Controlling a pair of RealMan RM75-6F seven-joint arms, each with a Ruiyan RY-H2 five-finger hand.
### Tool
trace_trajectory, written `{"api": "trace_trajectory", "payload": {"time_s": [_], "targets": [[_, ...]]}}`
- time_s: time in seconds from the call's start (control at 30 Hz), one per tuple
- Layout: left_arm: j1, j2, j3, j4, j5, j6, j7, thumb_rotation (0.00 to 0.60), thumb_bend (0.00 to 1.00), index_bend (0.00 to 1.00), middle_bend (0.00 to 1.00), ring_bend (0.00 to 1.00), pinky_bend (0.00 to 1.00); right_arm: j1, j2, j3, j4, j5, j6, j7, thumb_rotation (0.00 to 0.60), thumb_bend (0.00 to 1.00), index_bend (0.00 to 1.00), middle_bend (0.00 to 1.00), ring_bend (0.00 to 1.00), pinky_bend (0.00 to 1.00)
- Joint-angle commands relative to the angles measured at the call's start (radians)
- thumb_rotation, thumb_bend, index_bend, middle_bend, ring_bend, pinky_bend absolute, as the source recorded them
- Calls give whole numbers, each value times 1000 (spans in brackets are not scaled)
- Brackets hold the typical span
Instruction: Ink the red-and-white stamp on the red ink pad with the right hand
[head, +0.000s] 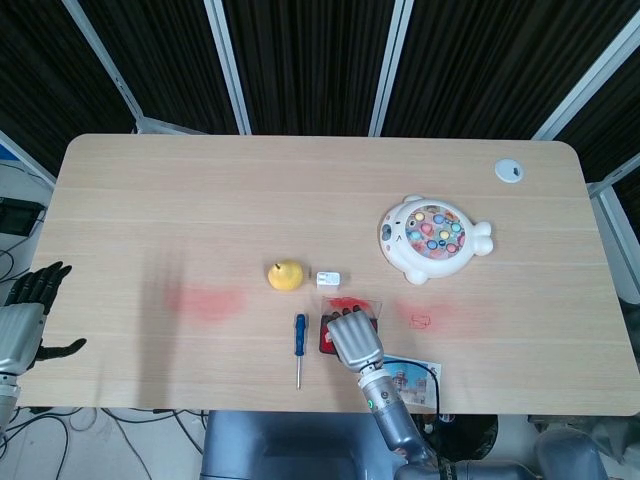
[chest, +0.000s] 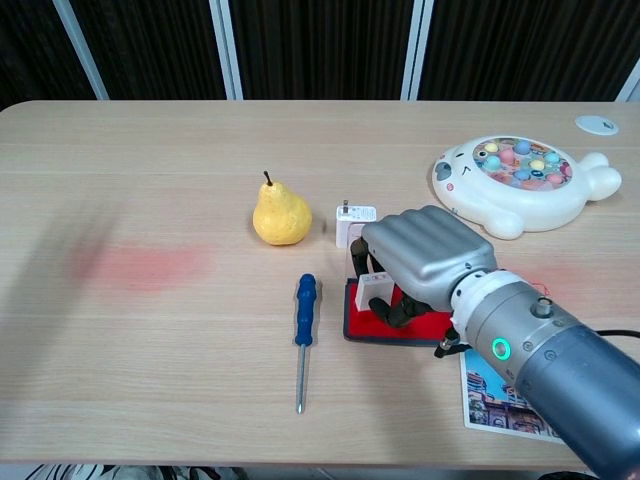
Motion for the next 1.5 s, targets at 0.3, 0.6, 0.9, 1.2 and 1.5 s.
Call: {"api": "trace_trajectory", "payload": {"time_s": [0.3,0.6,0.9,1.2,1.5], "targets": [[-1,2,1,-3,-2,-5,-1,600,0,0,0,0,0,0,-21,-16,37,14,-1,11,600,631,772,632,492,461],[-2,3,1,-5,-4,-6,-1,600,0,0,0,0,0,2,-20,-16,30,15,4,13,600,635,772,633,492,462],[-2,4,1,-8,-5,-5,-3,600,0,0,0,0,0,16,-12,16,-10,4,23,9,600,635,772,634,493,462],[-2,4,1,-8,-6,-5,-5,600,0,0,0,0,0,22,-19,18,2,11,26,13,600,635,772,633,492,462],[-2,4,0,-8,-7,-4,-8,600,0,0,0,0,0,19,-38,7,53,19,22,29,600,635,772,633,493,462]]}}
